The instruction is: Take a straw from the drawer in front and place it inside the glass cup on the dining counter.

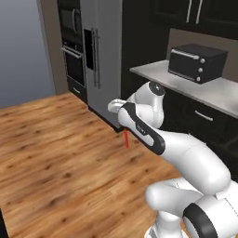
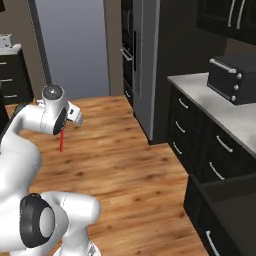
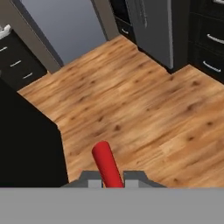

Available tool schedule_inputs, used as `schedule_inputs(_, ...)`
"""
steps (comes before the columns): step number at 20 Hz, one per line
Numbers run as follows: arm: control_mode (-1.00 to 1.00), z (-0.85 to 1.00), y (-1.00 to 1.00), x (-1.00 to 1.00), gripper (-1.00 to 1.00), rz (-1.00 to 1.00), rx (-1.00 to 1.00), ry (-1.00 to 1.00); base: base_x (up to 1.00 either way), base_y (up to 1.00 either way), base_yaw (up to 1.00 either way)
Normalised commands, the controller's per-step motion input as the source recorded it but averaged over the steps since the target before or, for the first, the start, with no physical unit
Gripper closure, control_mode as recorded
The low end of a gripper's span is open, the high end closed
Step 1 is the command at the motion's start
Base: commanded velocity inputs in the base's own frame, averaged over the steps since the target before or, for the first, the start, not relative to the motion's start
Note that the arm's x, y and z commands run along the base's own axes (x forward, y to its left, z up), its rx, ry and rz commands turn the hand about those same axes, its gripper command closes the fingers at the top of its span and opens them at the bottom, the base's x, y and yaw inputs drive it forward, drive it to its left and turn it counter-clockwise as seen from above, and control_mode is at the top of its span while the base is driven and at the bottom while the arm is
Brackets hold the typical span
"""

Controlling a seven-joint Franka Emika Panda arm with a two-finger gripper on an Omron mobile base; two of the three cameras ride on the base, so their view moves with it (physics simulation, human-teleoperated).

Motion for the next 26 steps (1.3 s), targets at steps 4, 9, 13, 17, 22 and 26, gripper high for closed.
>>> schedule_inputs(4,1.00,0.00,0.00,0.00,1.00,0.00,0.00,0.00,1.00,0.01,0.13)
schedule_inputs(9,1.00,0.00,0.00,0.00,1.00,0.00,0.00,0.00,1.00,0.02,0.15)
schedule_inputs(13,1.00,0.00,0.00,0.00,1.00,0.00,0.00,0.00,1.00,0.08,0.15)
schedule_inputs(17,1.00,0.00,0.00,0.00,1.00,0.00,0.00,0.00,1.00,0.04,0.34)
schedule_inputs(22,1.00,0.00,0.00,0.00,1.00,0.00,0.00,0.00,1.00,0.00,0.50)
schedule_inputs(26,1.00,0.00,0.00,0.00,1.00,0.00,0.00,0.00,1.00,0.00,0.55)
